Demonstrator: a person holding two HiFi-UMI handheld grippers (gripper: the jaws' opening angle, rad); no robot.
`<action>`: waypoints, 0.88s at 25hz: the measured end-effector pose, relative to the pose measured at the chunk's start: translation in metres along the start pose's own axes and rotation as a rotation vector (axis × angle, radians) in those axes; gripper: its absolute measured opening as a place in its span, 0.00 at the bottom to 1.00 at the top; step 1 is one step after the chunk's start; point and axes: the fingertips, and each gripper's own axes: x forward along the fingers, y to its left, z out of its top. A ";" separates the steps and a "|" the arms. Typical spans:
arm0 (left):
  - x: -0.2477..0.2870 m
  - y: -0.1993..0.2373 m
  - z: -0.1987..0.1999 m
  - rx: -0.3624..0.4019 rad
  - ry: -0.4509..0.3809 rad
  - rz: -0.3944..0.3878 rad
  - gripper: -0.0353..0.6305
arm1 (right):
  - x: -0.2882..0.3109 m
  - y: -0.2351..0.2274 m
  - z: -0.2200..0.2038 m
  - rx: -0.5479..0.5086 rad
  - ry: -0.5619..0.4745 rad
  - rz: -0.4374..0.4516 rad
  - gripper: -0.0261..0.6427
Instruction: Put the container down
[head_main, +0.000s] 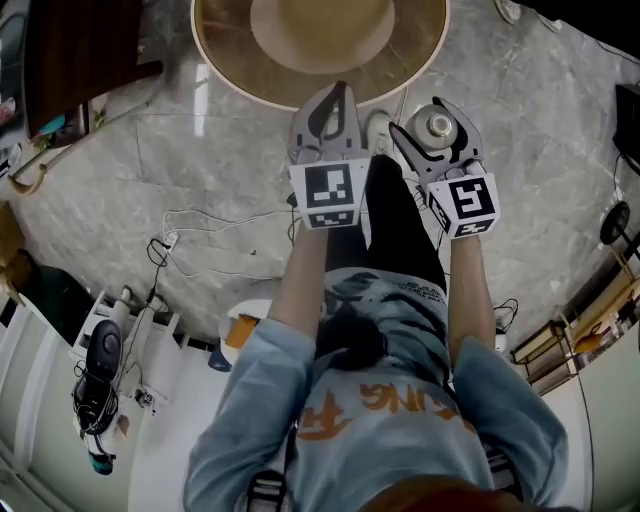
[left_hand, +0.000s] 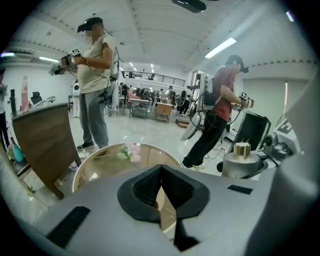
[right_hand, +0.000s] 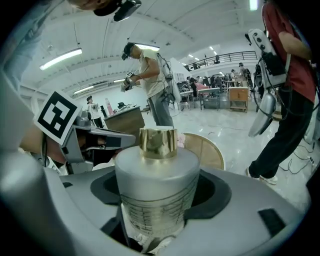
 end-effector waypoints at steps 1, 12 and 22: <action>0.006 0.000 -0.010 0.000 0.010 -0.005 0.09 | 0.007 -0.001 -0.009 0.002 0.011 0.007 0.56; 0.058 0.001 -0.094 -0.005 0.082 -0.035 0.09 | 0.061 -0.016 -0.091 0.017 0.077 0.051 0.56; 0.095 0.019 -0.119 -0.005 0.116 -0.043 0.09 | 0.117 -0.049 -0.105 0.013 0.063 0.028 0.56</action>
